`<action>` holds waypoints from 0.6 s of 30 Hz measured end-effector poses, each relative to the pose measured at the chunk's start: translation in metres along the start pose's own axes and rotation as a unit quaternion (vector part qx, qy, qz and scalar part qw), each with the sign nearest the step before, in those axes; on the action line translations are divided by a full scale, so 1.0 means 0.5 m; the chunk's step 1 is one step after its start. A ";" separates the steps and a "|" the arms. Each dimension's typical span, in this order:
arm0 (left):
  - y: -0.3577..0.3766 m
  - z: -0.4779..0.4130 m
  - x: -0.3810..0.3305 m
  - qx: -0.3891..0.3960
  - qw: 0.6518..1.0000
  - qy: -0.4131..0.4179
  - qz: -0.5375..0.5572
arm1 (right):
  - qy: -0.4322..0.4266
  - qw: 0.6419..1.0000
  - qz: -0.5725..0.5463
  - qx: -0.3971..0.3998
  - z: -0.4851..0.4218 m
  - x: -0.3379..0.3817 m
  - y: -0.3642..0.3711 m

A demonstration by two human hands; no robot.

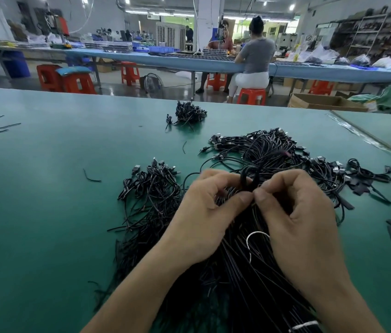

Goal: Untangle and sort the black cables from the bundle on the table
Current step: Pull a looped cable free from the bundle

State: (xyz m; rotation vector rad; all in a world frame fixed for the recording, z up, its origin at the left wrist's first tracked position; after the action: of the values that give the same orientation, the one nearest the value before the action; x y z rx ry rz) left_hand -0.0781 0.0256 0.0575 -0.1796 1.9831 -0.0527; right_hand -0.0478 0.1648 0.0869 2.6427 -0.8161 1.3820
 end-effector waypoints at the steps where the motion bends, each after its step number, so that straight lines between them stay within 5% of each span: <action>1: -0.009 -0.001 -0.016 -0.023 0.997 0.054 -0.047 | 0.037 0.999 -0.020 0.001 -0.001 -0.016 0.002; 5: -0.011 0.011 -0.045 -0.031 0.982 0.158 -0.094 | 0.187 0.969 -0.162 0.012 0.005 -0.068 0.022; 11: -0.003 0.018 -0.038 0.002 0.986 0.150 -0.077 | 0.290 0.900 -0.316 0.076 0.021 -0.090 0.050; 15: 0.003 0.019 -0.025 -0.004 0.992 0.105 -0.063 | 0.275 0.917 -0.280 0.066 0.021 -0.107 0.048; 18: -0.010 0.009 -0.013 -0.028 0.999 0.040 0.003 | 0.180 0.957 -0.213 0.075 0.013 -0.074 0.047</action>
State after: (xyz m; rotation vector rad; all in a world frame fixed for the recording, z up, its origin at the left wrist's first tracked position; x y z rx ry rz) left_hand -0.0709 0.0217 0.0619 -0.2103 2.0662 -0.0012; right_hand -0.0712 0.1588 0.0499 2.3496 -0.0968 1.7597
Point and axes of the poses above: each hand's wrist, its own z-axis away from the middle knuckle, its own y-axis out of the palm, x = y × z, the point moved 10 cm from there along -z, towards the middle knuckle, and after that the axes turned 11 degrees about -x, right-handed, at the moved point
